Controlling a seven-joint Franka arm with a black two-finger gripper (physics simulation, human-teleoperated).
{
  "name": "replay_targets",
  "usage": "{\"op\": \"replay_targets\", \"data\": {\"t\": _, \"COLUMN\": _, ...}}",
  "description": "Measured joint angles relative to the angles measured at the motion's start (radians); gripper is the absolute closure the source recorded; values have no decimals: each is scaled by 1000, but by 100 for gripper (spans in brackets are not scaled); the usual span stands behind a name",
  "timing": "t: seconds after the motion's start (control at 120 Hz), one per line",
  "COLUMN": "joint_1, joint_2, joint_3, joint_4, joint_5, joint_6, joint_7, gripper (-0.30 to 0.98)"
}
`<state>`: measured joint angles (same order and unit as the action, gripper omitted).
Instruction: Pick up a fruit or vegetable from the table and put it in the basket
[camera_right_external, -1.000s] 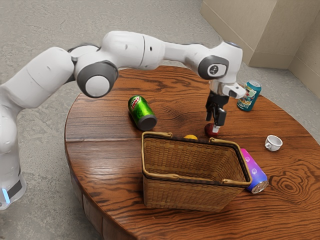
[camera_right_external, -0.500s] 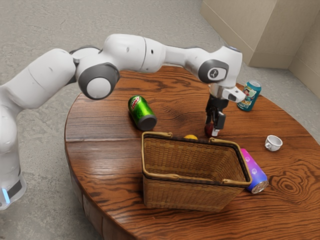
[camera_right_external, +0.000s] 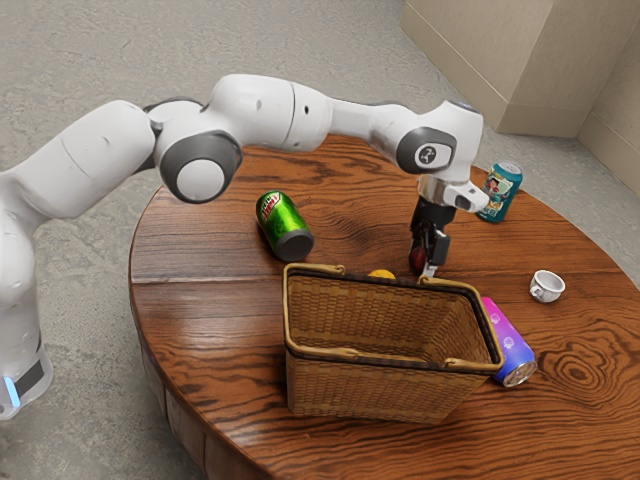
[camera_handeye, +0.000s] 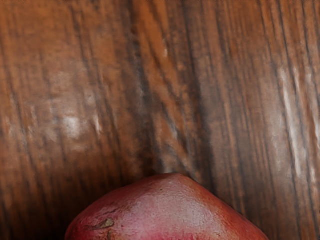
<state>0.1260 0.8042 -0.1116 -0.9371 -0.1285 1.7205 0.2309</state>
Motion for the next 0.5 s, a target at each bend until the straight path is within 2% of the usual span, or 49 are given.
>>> {"op": "replay_targets", "data": {"t": 0.192, "joint_1": 2, "joint_2": 0, "joint_3": -2, "joint_4": 2, "joint_5": 1, "joint_6": 1, "joint_7": 1, "gripper": 1}}
{"op": "replay_targets", "data": {"t": 0.367, "joint_1": 4, "joint_2": 0, "joint_3": -4, "joint_4": 2, "joint_5": 4, "joint_6": 2, "joint_7": -1, "gripper": 26}}
{"op": "replay_targets", "data": {"t": 0.5, "joint_1": 2, "joint_2": -2, "joint_3": -6, "joint_4": 8, "joint_5": 13, "joint_6": 3, "joint_7": -3, "gripper": 30}}
